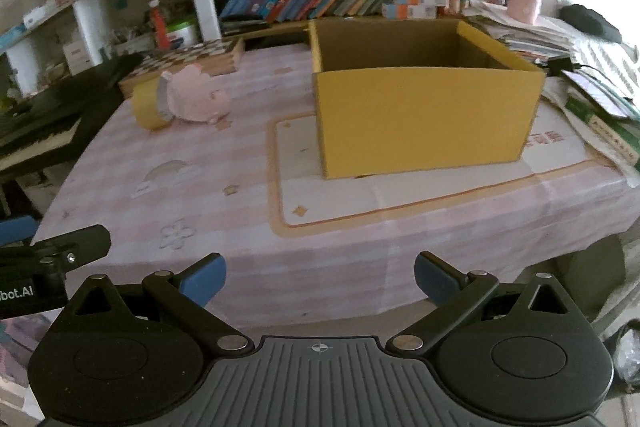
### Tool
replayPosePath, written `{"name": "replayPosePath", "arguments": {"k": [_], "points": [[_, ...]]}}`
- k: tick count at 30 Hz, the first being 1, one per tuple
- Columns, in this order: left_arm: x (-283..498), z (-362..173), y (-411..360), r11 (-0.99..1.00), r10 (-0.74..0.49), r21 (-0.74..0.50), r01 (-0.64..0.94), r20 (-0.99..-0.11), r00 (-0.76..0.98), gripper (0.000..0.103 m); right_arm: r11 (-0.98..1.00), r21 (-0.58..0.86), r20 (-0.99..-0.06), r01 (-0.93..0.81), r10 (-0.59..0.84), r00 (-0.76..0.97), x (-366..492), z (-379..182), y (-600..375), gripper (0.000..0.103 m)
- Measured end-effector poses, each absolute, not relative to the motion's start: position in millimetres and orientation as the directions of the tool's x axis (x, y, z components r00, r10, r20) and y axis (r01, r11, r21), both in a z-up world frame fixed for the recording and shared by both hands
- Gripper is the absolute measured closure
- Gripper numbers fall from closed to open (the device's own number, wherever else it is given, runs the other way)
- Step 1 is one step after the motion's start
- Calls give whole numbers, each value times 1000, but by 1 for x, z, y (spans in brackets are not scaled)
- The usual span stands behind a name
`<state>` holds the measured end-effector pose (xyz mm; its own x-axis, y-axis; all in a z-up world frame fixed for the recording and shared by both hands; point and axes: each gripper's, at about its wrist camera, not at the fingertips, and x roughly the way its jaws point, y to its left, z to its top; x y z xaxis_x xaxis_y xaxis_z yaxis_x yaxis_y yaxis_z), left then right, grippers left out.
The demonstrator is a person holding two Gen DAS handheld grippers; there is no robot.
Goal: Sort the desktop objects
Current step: 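Lift both open tools out of the box and back toward the table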
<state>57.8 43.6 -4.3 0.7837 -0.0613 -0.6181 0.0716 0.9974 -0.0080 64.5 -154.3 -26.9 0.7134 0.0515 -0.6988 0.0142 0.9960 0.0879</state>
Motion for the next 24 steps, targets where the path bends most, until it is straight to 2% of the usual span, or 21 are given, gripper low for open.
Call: {"name": "replayPosePath", "arguments": {"k": [24], "points": [[53, -7, 110, 995, 60, -30, -99, -612, 788, 0, 973, 98, -701, -208, 216, 680, 90, -28, -81, 1]]}}
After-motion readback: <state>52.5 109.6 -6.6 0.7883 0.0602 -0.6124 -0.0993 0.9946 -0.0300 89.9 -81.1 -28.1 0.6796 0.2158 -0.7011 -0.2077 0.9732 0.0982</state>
